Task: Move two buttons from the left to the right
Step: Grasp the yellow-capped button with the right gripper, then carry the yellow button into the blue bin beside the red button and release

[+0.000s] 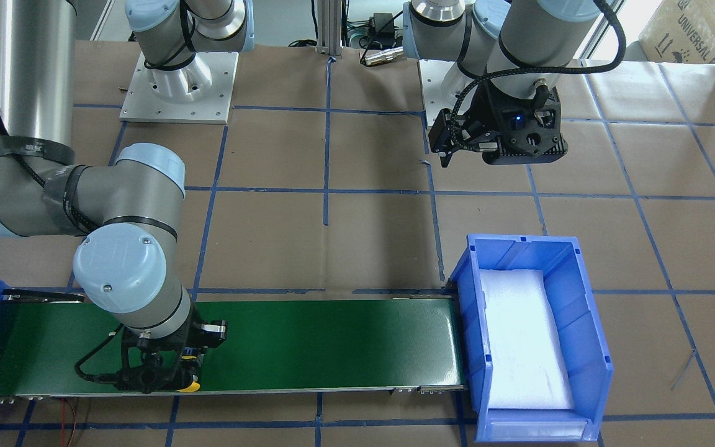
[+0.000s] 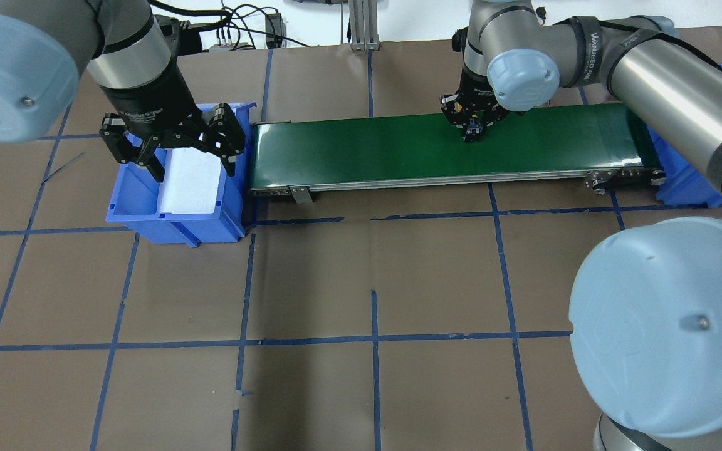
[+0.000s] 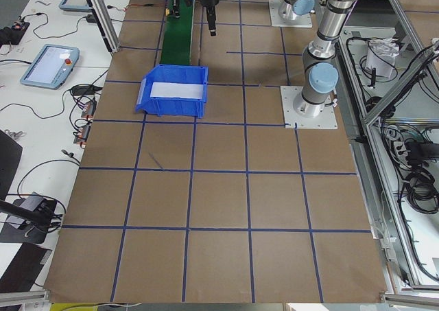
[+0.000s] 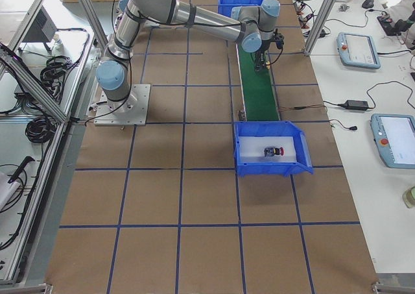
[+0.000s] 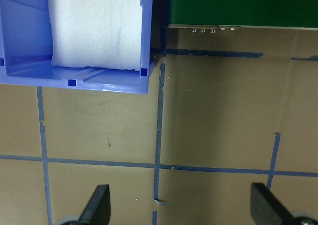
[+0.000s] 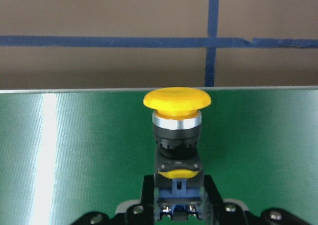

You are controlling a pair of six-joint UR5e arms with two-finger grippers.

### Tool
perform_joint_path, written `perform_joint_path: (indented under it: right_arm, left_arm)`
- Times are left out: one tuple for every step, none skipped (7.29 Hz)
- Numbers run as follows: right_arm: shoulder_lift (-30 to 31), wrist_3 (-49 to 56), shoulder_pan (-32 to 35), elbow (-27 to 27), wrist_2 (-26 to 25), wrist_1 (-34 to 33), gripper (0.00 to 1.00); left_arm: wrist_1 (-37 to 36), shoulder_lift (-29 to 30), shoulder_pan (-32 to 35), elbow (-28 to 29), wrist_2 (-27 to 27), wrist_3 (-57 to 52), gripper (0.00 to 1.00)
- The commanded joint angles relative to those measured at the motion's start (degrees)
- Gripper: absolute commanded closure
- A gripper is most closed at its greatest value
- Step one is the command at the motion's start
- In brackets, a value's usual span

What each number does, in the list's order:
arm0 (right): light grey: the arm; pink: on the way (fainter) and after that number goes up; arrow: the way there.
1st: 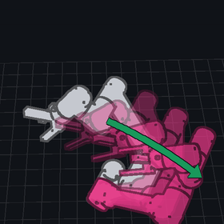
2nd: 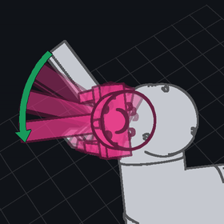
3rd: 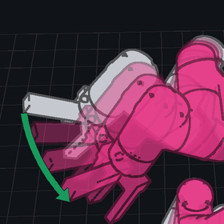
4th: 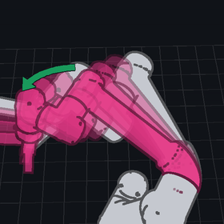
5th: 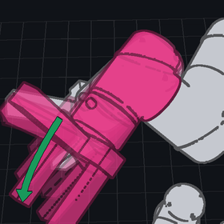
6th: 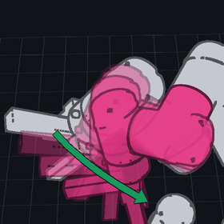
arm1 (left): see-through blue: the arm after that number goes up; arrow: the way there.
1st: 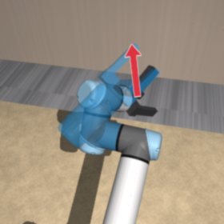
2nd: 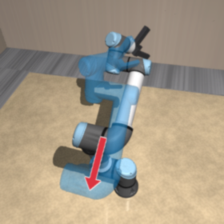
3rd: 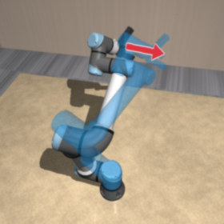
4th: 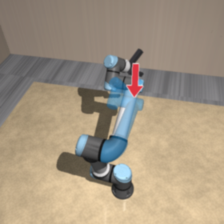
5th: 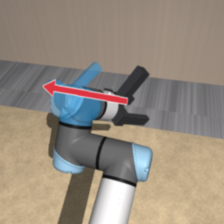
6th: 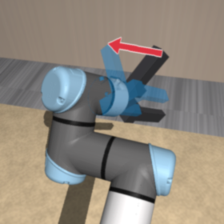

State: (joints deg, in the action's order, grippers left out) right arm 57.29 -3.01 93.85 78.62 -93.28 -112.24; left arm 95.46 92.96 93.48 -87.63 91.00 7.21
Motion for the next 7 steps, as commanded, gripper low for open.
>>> perform_joint_path:
  right_arm:
    - [2.1, 7.9, -4.9, -2.5, -1.3, 5.5, 0.81]
    - [3.3, 11.8, -10.6, -2.6, -0.8, 8.4, 0.82]
    - [5.1, 19.1, -15.7, -2.7, -0.4, 9.7, 0.82]
    - [4.9, 23.5, -20.2, -5.2, 0.0, 10.4, 0.82]
    - [4.7, 27.4, -23.9, -9.8, 0.2, 16.9, 0.82]
    - [4.2, 31.5, -26.5, -11.3, -0.7, 19.1, 0.82]
    - [1.6, 35.8, -29.5, -12.0, -0.6, 18.6, 0.82]
  left_arm:
    - [0.0, 0.2, 0.0, 0.2, 0.0, 0.0, 0.0]
    - [0.0, 0.0, 0.0, 0.0, 0.0, -0.1, 0.0]
    - [0.0, -0.1, 0.0, -0.2, 0.0, -0.1, 0.0]
    - [0.0, -0.1, 0.0, -0.1, 0.0, 0.0, 0.0]
    - [0.0, 0.3, 0.0, 0.3, 0.0, 0.0, 0.0]
    - [-0.1, 0.5, 0.1, 0.4, -0.1, 0.0, 0.0]
    - [-0.1, 0.5, 0.1, 0.4, 0.0, 0.0, 0.0]
